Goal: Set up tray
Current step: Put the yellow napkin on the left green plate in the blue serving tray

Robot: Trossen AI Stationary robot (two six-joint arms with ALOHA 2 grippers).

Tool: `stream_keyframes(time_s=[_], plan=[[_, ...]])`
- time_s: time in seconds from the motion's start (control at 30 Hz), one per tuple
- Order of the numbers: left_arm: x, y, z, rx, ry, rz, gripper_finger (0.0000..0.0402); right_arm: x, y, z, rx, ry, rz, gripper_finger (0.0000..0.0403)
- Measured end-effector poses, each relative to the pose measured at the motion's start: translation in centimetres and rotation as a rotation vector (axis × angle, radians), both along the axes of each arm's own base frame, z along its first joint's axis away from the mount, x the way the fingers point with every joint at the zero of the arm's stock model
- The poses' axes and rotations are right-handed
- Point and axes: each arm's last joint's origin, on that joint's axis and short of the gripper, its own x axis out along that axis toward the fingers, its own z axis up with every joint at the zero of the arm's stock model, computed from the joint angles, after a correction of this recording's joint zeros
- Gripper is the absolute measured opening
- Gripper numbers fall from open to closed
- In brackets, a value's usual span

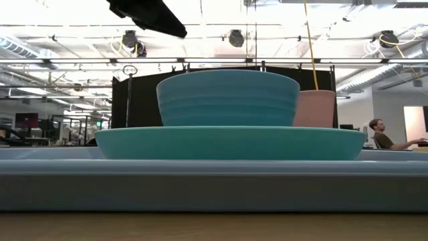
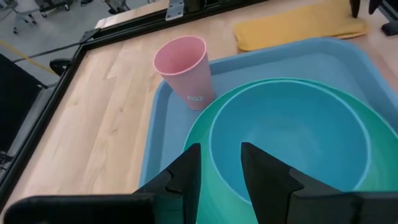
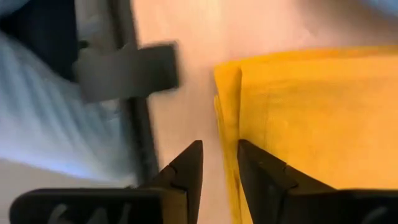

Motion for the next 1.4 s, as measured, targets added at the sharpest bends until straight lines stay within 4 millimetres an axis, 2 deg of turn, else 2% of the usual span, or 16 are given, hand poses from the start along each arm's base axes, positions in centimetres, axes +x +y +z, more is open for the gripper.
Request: stream_keyframes(time_s=[0.27, 0.5, 0.73, 0.9, 1.0, 1.17, 1.4], plan=[[-0.2, 0.1, -0.8, -0.01, 0.008, 0.01, 0.012, 0.0, -0.1, -0.2, -0.024, -0.004, 0.038, 0.0084], [-0.2, 0.1, -0.8, -0.023, 0.005, 0.018, 0.012, 0.1, 0.2, -1.6, -0.064, 0.013, 0.113, 0.0084], [-0.2, 0.1, -0.8, -0.027, 0.005, 0.021, 0.012, 0.1, 0.2, -2.9, -0.094, 0.036, 0.102, 0.0084], [-0.2, 0.1, -0.8, -0.034, 0.006, 0.019, 0.012, 0.4, 0.0, -3.1, -0.106, 0.034, 0.076, 0.0083], [-0.2, 0.1, -0.8, -0.035, 0.006, 0.019, 0.012, 0.5, -0.1, -3.1, -0.115, 0.028, 0.069, 0.0068], [-0.2, 0.1, -0.8, -0.043, 0.006, 0.023, 0.012, 0.8, -0.5, -3.3, -0.124, 0.035, 0.059, 0.0009], [-0.2, 0.0, -0.9, -0.044, 0.007, 0.022, 0.012, 1.2, -0.7, -2.7, -0.118, 0.018, 0.043, 0.0001]])
